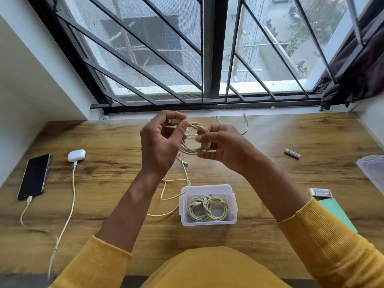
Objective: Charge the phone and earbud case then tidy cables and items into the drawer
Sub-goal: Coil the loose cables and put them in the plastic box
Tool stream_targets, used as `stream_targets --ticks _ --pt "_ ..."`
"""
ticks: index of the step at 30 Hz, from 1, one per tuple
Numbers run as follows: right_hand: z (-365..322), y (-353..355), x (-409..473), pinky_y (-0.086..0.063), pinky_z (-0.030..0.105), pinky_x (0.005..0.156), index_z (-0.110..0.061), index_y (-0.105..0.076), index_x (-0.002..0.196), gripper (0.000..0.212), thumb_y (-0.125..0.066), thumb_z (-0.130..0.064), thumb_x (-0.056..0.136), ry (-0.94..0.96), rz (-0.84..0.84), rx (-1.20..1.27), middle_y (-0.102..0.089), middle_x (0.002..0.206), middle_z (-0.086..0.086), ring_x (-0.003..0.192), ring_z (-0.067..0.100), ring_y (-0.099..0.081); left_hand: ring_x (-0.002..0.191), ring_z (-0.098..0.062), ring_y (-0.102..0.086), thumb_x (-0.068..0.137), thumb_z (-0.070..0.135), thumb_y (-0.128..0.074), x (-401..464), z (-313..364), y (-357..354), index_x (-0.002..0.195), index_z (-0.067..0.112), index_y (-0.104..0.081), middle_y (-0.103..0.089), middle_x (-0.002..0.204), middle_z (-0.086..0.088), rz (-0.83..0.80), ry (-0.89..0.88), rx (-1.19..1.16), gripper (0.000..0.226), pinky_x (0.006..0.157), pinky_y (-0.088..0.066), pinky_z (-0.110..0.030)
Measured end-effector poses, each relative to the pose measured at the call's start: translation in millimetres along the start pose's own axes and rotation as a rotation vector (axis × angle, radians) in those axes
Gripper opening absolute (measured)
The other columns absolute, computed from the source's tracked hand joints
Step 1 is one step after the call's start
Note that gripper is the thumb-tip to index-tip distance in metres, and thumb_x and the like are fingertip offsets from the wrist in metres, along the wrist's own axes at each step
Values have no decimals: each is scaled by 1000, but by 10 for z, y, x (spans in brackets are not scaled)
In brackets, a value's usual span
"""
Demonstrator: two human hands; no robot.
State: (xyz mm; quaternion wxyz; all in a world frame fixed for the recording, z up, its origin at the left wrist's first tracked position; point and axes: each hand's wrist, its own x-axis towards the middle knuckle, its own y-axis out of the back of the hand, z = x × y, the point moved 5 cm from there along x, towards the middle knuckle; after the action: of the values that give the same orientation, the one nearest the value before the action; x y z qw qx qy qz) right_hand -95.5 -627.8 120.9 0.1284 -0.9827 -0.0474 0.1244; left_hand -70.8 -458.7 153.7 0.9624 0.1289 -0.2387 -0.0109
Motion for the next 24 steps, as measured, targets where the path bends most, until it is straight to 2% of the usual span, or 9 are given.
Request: stream_targets --ticks 2,5,8,12,15,17,21,24 --pt "21 44 13 -62 36 66 -4 -66 94 14 -69 9 88 15 45 -43 -62 73 8 70 21 -65 69 -27 -76 95 8 -79 8 -61 6 108 7 -74 -77 87 -8 -45 74 -93 13 64 -64 -39" --pt "23 88 17 -62 38 61 -4 -68 98 21 -69 13 86 41 84 -97 -66 74 10 69 23 -68 75 -38 -77 93 4 -79 -26 -204 29 108 7 -75 -78 93 -17 -85 210 -190 15 70 -66 -45" --pt "43 115 9 -62 39 60 3 -67 110 27 -72 13 86 52 108 -176 -69 83 16 75 26 -71 81 -34 -77 95 0 -75 -105 -370 47 108 11 -75 -76 102 -22 -110 365 -232 17 73 -66 -45" --pt "113 123 -23 -64 42 63 5 -69 111 24 -77 6 88 58 106 -278 -71 85 20 77 27 -72 82 -32 -75 101 5 -66 -243 -507 49 104 7 -78 -78 98 -20 -188 524 -263 13 73 -65 -40" --pt "194 154 -72 -66 49 68 2 -73 110 21 -78 3 89 51 93 -337 -70 85 22 77 29 -71 84 -27 -74 103 8 -64 -355 -586 66 104 0 -78 -78 106 -24 -223 576 -254 16 76 -66 -41" --pt "262 175 -112 -66 48 67 1 -74 109 19 -77 4 90 28 77 -371 -70 84 22 75 29 -71 84 -22 -72 101 8 -67 -442 -634 77 106 1 -79 -77 105 -23 -258 579 -210 15 76 -64 -38" --pt "410 218 -199 -66 45 65 0 -74 107 18 -78 1 90 -48 94 -430 -72 82 19 74 30 -73 77 -17 -71 92 10 -82 -655 -710 75 103 10 -81 -79 95 -19 -365 579 -85 11 71 -63 -34" --pt "566 248 -270 -65 46 63 3 -71 103 16 -80 0 90 -119 108 -456 -71 79 19 70 29 -72 66 -16 -71 86 8 -87 -814 -740 33 99 9 -81 -80 84 -12 -415 594 -10 14 63 -61 -32"
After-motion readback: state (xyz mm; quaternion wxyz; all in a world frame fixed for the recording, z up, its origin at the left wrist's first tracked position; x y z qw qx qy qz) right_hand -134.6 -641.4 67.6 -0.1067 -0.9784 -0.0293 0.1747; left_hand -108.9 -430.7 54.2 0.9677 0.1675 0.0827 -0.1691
